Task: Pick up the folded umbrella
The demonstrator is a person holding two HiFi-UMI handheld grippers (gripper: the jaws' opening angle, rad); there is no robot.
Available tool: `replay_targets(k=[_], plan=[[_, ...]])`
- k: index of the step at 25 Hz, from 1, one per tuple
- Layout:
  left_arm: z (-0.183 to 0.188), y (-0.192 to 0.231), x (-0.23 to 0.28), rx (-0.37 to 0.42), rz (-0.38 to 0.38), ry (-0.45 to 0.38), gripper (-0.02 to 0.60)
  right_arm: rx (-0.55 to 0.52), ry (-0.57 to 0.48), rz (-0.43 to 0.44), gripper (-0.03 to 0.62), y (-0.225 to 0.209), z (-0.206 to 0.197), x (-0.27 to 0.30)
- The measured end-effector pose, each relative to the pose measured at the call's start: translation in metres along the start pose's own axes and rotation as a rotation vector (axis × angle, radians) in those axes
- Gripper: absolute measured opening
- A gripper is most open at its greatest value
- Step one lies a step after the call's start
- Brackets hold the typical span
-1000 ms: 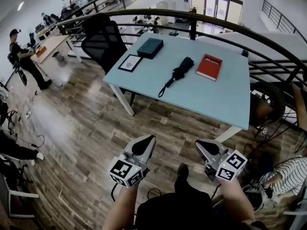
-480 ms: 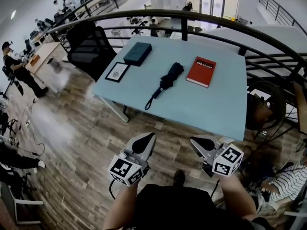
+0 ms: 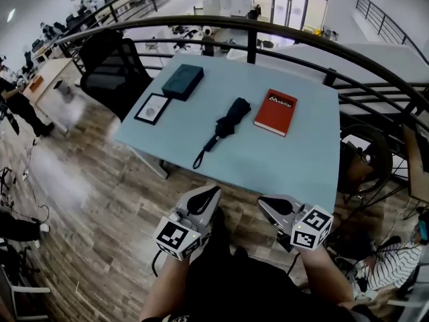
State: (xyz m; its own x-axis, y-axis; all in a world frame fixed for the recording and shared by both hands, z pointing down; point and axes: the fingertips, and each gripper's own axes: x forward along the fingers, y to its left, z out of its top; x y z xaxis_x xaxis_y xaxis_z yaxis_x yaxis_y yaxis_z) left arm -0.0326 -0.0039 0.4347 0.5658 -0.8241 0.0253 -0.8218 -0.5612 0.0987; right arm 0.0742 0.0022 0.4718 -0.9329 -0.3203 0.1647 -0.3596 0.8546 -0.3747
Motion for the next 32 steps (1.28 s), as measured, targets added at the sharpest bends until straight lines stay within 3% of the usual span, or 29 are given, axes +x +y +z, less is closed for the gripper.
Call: replay_targets(k=[4,8,12,19,23,29,32], plan=[[-0.001,0.042,0.028,-0.073,-0.058,-0.062,0.008,-0.002,0.022,-0.02,0.0,-0.036,0.013,0.034],[0.012,0.102,0.061,-0.041,-0.073,-0.076,0.006,-0.022,0.053,-0.071,0.0,-0.078,0.035,0.081],[0.026,0.157,0.093,0.002,-0.115,-0.056,0.006,-0.06,0.064,-0.09,0.0,-0.103,0.071,0.137],[0.035,0.209,0.146,-0.113,-0.236,0.007,0.008,-0.004,0.029,-0.168,0.0,-0.145,0.101,0.173],[0.028,0.232,0.165,-0.197,-0.218,-0.002,0.006,0.055,0.009,-0.212,0.0,-0.17,0.097,0.167],[0.024,0.238,0.199,-0.181,-0.208,0.014,0.008,0.084,-0.016,-0.235,0.0,-0.209,0.105,0.153],[0.017,0.243,0.22,-0.146,-0.15,0.045,0.008,0.109,-0.028,-0.234,0.0,-0.23,0.109,0.149]])
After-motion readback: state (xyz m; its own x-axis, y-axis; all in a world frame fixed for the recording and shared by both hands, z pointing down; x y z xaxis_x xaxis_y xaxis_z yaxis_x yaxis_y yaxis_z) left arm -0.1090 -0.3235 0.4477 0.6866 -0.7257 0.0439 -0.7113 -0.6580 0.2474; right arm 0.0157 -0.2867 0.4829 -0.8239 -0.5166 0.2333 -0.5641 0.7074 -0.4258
